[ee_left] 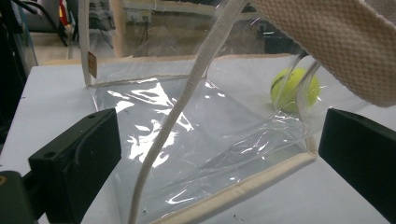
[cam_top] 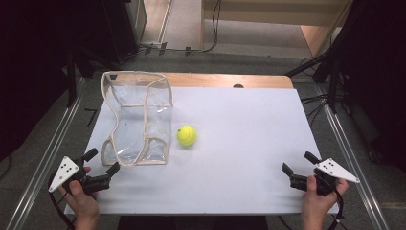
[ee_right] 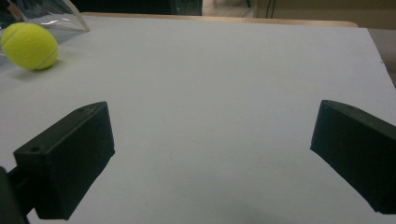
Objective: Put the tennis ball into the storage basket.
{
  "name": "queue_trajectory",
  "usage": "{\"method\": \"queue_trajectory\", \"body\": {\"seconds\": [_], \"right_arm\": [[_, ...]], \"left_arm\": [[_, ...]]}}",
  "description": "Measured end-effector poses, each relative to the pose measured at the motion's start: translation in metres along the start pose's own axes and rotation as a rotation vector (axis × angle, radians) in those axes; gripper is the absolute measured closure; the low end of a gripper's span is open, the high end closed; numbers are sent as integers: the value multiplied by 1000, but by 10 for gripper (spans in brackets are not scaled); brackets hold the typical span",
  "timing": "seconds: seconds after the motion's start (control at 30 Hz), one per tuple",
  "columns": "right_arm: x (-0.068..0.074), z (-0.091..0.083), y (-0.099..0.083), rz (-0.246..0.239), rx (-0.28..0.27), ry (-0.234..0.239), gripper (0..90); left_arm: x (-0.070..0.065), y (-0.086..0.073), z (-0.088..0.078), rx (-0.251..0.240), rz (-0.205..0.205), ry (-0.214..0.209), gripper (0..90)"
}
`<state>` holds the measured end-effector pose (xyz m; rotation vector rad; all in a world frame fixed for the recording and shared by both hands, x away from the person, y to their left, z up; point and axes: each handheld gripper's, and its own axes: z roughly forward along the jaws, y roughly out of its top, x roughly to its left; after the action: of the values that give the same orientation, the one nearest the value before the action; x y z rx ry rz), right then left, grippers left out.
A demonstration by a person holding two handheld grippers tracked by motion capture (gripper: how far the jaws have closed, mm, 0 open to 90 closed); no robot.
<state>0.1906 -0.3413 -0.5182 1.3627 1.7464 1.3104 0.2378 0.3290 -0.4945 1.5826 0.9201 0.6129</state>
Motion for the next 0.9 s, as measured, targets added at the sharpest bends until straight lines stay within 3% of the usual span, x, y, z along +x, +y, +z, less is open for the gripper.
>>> {"method": "queue_trajectory", "body": {"seconds": [0.17, 0.3, 0.53, 0.9], "right_arm": [[2, 0, 3, -3, -4, 19, 0], [4, 2, 9, -12, 1, 77, 0], [15, 10, 27, -73, 42, 126, 0], [44, 44, 54, -168, 98, 216, 0]], "left_arm": [[0, 0, 0, -1, -3, 1, 0], [0, 0, 0, -3, -6, -1, 0], [0, 0, -1, -9, -4, -12, 0], [0, 0, 0, -2, -2, -8, 0]]}}
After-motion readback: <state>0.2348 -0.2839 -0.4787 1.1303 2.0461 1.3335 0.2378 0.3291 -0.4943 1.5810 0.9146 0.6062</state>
